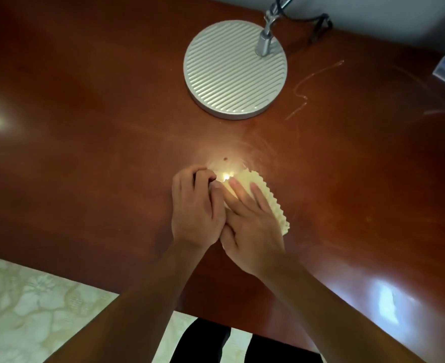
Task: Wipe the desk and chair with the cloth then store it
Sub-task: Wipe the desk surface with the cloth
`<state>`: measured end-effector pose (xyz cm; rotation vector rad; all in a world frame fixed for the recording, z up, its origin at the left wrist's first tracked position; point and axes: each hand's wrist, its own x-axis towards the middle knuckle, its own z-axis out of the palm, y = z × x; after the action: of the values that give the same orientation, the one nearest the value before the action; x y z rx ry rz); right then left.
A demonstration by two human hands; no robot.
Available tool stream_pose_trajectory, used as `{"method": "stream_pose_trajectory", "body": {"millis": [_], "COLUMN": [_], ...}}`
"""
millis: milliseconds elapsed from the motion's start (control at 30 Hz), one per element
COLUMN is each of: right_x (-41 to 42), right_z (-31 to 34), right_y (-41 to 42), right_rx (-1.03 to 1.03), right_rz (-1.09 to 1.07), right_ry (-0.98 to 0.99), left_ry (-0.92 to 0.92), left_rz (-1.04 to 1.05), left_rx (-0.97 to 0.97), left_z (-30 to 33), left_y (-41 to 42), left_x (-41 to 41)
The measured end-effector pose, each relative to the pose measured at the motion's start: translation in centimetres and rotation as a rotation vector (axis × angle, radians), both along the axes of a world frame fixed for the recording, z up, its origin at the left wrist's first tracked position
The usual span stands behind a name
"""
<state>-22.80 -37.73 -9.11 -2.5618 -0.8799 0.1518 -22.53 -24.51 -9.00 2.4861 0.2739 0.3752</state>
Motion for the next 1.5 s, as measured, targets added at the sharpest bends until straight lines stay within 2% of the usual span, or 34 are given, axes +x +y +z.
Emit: {"method": "stream_pose_trajectory", "body": {"millis": [100,300,467,667,900,1000,1133,1233,1300,1367,1433,1500], "right_x": [1.2,7.0,10.8,10.8,7.4,3.4,-1.1,-5.6,-9.7,-13.6,-15.6,-15.4], "right_z": [-0.1,0.5,-0.1,-1.0,-0.6,-0.5,-0.6,-0.5,0.0,1.2,2.6,3.9], "right_y": [0.1,3.5,5.5,6.1,8.7,11.2,14.0,17.3,19.7,21.2,21.7,21.3], "right_rx": [0.019,0.112,0.349,0.327,0.171,0.138,0.145,0.148,0.214,0.383,0.446,0.450], "right_rz": [-0.023,-0.252,-0.269,-0.165,0.050,0.145,0.177,0.254,0.294,0.223,0.224,0.250], "right_ry": [0.019,0.031,-0.083,-0.133,-0.005,-0.003,0.003,0.016,0.127,0.434,0.661,0.728], "left_ry": [-0.024,-0.054,-0.056,-0.083,-0.121,-0.120,-0.074,-0.092,-0.142,-0.174,-0.188,-0.190], "left_rz": [0.009,0.083,0.124,0.190,0.477,0.542,0.480,0.500,0.532,0.505,0.450,0.409], "left_rx": [0.013,0.006,0.004,-0.045,-0.322,-0.275,-0.165,-0.172,-0.177,-0.169,-0.164,-0.183], "left_z": [0.0,0.1,-0.1,0.1,1.1,1.8,2.1,2.3,3.1,4.5,5.9,6.8], "left_y": [-0.2,-0.1,-0.1,-0.2,0.7,4.0,9.0,11.8,13.4,14.7,15.5,15.9], "left_x": [0.1,0.1,0.0,-0.1,-2.7,-6.1,-10.6,-13.4,-14.6,-15.6,-16.4,-16.7]}}
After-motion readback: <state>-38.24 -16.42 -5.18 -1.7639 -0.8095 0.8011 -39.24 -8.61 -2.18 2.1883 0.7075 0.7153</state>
